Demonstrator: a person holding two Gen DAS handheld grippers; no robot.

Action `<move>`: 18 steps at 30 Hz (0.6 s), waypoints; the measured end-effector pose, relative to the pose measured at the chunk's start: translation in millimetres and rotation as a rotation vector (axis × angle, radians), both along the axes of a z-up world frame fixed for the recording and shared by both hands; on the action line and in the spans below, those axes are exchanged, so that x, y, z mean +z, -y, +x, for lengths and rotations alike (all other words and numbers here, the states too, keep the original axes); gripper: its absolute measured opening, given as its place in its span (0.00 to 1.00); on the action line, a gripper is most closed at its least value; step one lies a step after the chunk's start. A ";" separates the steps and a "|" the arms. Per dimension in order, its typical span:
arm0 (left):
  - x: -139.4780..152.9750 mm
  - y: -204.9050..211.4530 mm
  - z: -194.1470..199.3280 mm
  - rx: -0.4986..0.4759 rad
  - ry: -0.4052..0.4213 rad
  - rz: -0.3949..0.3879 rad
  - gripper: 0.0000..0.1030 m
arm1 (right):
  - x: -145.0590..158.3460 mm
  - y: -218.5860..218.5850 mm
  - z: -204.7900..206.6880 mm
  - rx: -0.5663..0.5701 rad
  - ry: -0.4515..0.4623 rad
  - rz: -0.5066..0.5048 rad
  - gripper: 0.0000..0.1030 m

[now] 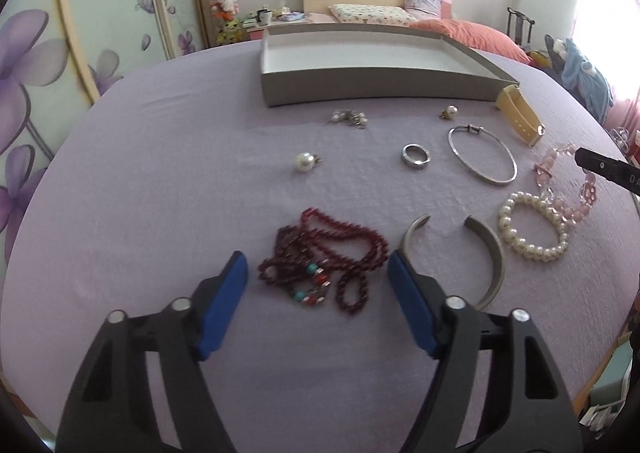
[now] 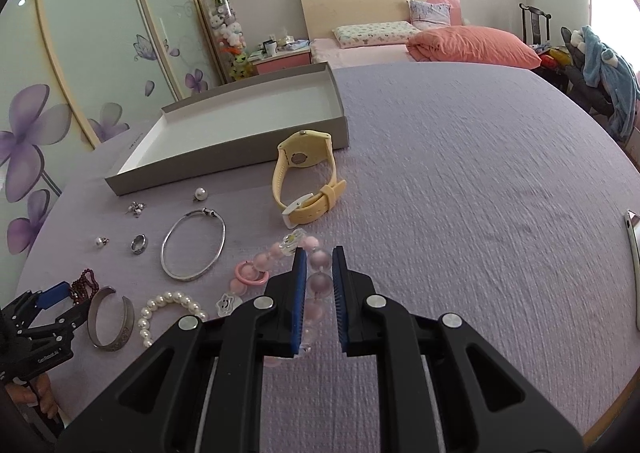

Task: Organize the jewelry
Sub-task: 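Grasp the pink beaded bracelet with the right gripper while the left grasps the dark red beaded necklace, then carry both to the grey tray while the right gripper opens to drop the pink bracelet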

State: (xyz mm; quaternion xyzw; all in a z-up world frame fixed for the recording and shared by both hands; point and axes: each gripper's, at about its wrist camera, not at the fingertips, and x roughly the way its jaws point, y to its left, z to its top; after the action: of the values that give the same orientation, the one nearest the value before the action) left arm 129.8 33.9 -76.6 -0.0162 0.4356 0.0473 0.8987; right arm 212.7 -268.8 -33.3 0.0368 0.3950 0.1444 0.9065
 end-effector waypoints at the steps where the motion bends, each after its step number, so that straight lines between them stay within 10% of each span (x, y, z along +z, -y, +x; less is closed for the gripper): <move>1: 0.5 0.9 1.6 -0.003 0.003 0.001 0.58 | 0.3 -0.1 -0.4 0.000 0.001 0.003 0.13; 6: 1.5 -0.3 2.0 -0.019 0.014 -0.011 0.12 | 6.0 -1.7 -3.6 0.017 0.015 0.019 0.13; 18: 28.9 -16.3 -10.2 -0.026 0.093 -0.073 0.08 | 34.9 -11.7 -12.7 0.091 0.085 0.058 0.13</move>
State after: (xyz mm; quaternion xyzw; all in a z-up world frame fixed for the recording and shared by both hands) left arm 119.6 50.2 -47.8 -0.0456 0.3949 0.0190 0.9174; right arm 199.9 -257.1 1.6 0.0388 0.3532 0.1982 0.9135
